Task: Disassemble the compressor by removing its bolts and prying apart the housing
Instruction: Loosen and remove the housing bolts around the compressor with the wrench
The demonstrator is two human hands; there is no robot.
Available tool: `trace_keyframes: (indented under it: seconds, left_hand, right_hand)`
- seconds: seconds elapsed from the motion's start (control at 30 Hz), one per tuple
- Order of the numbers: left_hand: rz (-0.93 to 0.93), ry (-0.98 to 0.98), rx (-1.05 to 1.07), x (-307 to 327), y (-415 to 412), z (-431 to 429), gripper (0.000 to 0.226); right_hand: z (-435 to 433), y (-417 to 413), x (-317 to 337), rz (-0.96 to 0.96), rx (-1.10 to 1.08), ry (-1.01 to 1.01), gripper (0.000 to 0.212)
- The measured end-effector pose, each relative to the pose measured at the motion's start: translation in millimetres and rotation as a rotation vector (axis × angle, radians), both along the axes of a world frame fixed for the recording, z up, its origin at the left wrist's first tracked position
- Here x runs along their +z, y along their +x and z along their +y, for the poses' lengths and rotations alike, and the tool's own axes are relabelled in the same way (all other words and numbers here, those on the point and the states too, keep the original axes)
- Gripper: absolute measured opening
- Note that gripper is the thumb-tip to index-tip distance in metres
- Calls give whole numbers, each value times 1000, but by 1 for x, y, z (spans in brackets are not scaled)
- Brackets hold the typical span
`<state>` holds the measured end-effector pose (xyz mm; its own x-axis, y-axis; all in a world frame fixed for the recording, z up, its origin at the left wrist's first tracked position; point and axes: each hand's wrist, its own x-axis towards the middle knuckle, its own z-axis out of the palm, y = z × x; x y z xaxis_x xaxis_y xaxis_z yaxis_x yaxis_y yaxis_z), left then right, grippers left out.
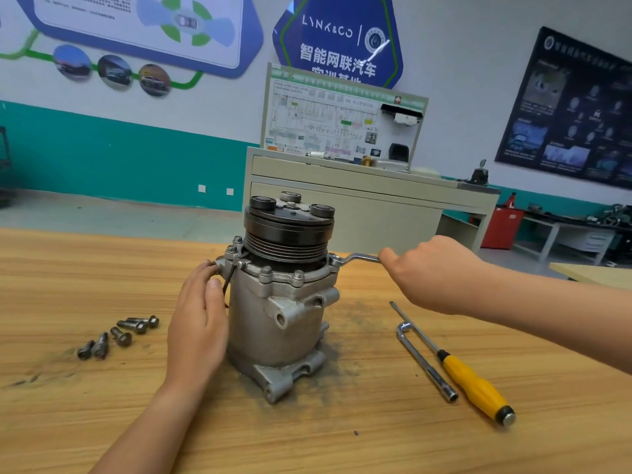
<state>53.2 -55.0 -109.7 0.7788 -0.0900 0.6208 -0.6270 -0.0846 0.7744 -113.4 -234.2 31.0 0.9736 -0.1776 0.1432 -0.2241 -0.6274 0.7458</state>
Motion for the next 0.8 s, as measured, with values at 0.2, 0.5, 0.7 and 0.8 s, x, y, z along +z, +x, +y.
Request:
trace_keyframes:
  seconds: [0.2,0.5,0.7,0.8]
  left_hand:
    - [-54,2,4,-1,2,3,45]
    - [4,0,-30,1,-5,3,42]
    - [47,-2,-46,1,-7,2,41]
    - [59,-8,-50,0,-8,1,41]
  right_hand:
    - [-34,53,-7,-217,154,63,25]
    - [-41,65,-30,-558,175,275,28]
    - [-20,1,-13,-634,133,736,28]
    - [-3,-13,-8,-393,12,659,22]
